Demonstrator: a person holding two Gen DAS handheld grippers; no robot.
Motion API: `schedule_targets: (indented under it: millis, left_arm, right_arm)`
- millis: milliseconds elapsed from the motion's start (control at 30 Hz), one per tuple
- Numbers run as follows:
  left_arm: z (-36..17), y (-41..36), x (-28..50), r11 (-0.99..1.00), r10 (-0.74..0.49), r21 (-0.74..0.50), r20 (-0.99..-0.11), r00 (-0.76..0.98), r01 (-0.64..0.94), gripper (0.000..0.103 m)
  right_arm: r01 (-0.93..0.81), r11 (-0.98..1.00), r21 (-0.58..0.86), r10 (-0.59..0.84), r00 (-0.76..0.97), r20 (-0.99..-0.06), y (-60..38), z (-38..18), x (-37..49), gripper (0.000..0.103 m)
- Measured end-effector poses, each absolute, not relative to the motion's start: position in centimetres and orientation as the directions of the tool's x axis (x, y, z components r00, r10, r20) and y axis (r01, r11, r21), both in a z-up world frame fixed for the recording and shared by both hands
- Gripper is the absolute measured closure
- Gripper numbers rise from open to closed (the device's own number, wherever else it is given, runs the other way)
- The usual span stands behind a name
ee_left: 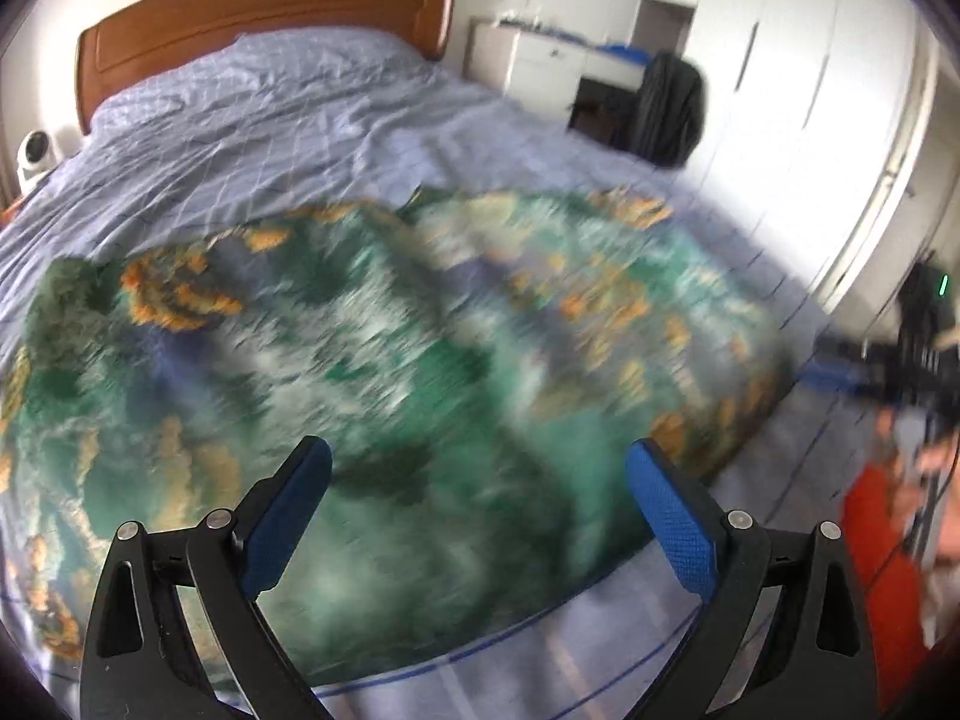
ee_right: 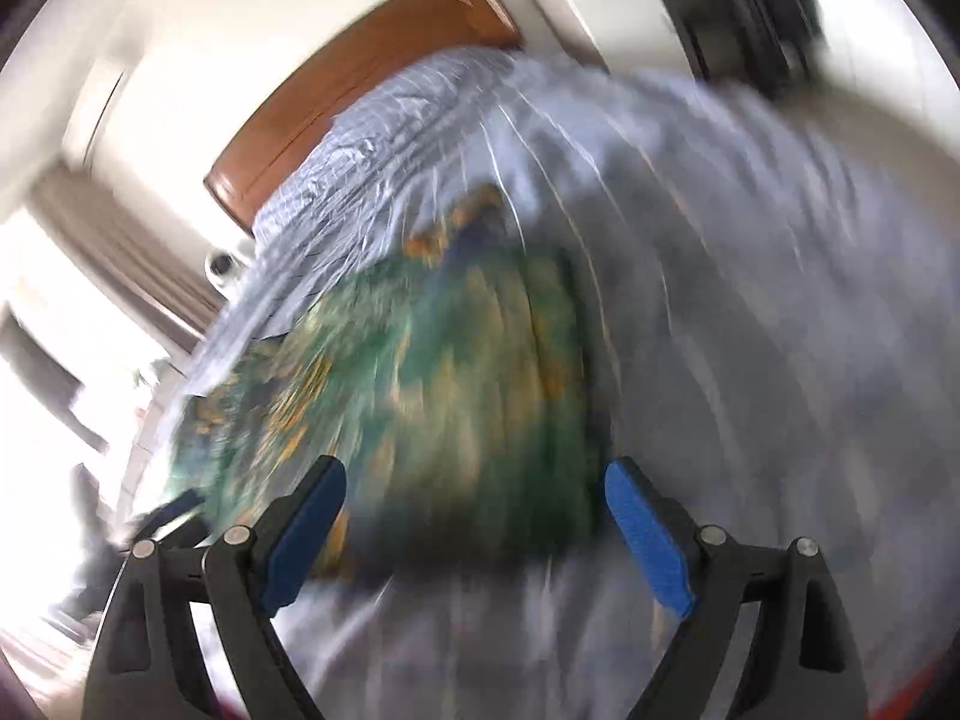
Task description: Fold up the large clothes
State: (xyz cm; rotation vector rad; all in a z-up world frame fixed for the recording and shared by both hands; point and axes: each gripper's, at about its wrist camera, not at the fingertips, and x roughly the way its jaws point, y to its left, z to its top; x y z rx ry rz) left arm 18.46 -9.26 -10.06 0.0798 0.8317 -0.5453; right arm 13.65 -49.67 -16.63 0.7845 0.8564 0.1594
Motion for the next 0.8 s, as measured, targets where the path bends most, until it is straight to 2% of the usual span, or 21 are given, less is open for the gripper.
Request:
schedule_targets:
  millis: [33,100,167,233,333,367,433,467,533,633,800]
  left_arm:
    - [-10.2,-9.9,18.5,0.849,-0.439,-0.137,-0.721,0.537,0.510,0.004]
    - [-11.4,-11.5,18.8,0.832,-0.429,-0.109,-0.748,0.506,0.543,0.004]
    - [-13.1,-12.6,19.7,0.831,-0.385,-0.063,-0.782,0.490,0.552,0.002]
    - [-14.3,-12.6,20.8,0.833,-0.387,-0.086,-0.796,0.465,0.546,0.000]
    - [-14.6,-12.5,21.5,0.839,-0.394,-0.114,-0.802,0.449,0.532,0.001]
    - [-14.5,-12.6,21.5,0.838,-0.389,-0.109,-0.806,0.445,0.535,0.001]
    - [-14.2,-12.6,21.4,0.831,-0.385,-0.101,-0.813,0.436,0.547,0.001]
    - [-13.8,-12.6,21.2,0.831,-0.380,-0.099,-0.820,0.429,0.547,0.001]
    - [-12.1,-11.8,20.9,0.837,-0.380,-0.117,-0.827,0.414,0.534,0.002]
    - [-7.5,-10.9,21.9,0.838,-0.423,-0.165,-0.799,0.427,0.520,0.002]
    - [1.4,-14.5,23.1,0.768,-0.498,-0.174,-0.768,0.403,0.617,0.002]
  right_arm:
    - [0.190,0.647,0.738,0.480,0.651,-0.588,-49.5,-17.9,13.3,0.011]
    - [0.225,0.600,0.768,0.507,0.636,-0.582,-48.9,-19.7,14.0,0.011]
    - [0.236,0.620,0.749,0.474,0.647,-0.597,-48.6,-20.2,15.3,0.009]
    - [0.251,0.583,0.773,0.460,0.682,-0.568,-48.6,-20.8,17.2,0.006]
    - [0.340,0.508,0.791,0.433,0.694,-0.576,-48.7,-22.4,18.9,0.007]
    - [0.351,0.502,0.791,0.413,0.706,-0.575,-48.7,-22.4,19.1,0.016]
    - [0.338,0.505,0.794,0.401,0.723,-0.563,-48.5,-22.4,19.0,0.046]
    - [0.318,0.501,0.805,0.405,0.736,-0.543,-48.5,-22.2,18.7,0.055]
    - [0.274,0.537,0.798,0.397,0.752,-0.525,-48.6,-21.3,18.1,0.063]
    - [0.160,0.689,0.707,0.345,0.785,-0.514,-46.7,-17.3,17.0,0.065]
    - [-0.108,0.924,0.367,0.277,0.851,-0.447,-39.1,-9.3,15.3,0.065]
